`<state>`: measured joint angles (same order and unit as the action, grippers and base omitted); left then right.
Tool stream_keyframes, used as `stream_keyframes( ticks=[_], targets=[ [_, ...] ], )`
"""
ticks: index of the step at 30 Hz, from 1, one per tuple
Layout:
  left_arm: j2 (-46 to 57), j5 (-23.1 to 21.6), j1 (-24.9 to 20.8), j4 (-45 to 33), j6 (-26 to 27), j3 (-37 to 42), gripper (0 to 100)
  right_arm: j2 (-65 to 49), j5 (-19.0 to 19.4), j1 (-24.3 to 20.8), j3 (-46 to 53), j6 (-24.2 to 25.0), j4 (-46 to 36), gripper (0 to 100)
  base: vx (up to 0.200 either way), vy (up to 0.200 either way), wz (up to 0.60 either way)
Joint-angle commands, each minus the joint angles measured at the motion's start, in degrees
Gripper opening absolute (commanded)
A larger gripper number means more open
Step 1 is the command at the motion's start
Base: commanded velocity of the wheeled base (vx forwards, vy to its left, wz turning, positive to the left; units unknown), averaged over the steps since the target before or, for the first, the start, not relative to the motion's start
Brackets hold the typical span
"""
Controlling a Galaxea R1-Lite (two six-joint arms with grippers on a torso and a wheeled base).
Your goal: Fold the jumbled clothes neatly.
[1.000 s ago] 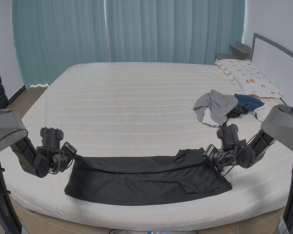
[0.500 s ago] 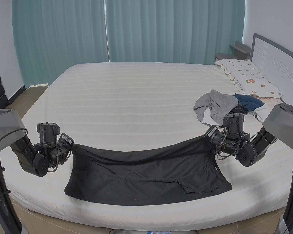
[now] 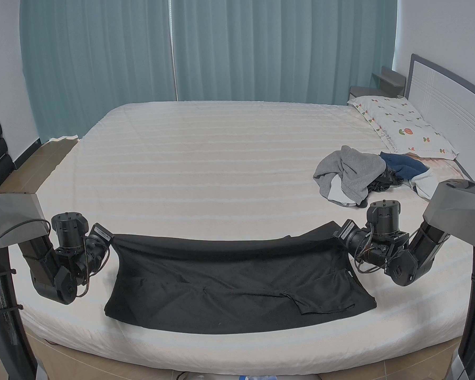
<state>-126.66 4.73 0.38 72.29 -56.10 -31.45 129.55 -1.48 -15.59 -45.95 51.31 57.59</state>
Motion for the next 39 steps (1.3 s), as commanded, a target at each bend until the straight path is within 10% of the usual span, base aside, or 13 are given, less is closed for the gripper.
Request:
stream_keyframes(
  ticks=[1,21,36,37,39],
  targets=[
    [-2.3,-3.6,0.1,2.9,5.4,6.1,0,-0.3,0.2,-0.3,3.9,-3.1,-0.2,0,0.0,0.0,0.0],
    [-3.8,-5.3,-0.3,3.7,20.1,12.8,0,1.9,1.4,-0.5,7.7,-12.6,-3.3,0,0.0,0.0,0.0],
    [-4.3,-5.3,-0.1,3.7,20.7,12.8,0,1.5,0.9,-0.5,8.9,-15.4,-4.6,0,0.0,0.0,0.0],
    [-4.1,-5.3,-0.1,3.7,20.7,12.8,100,1.5,0.9,-0.5,8.9,-15.4,-4.5,100,0.0,0.0,0.0],
    [-3.9,-5.3,-0.1,3.7,20.7,12.9,100,1.2,0.9,-0.5,8.9,-15.4,-4.2,100,0.0,0.0,0.0]
  ],
)
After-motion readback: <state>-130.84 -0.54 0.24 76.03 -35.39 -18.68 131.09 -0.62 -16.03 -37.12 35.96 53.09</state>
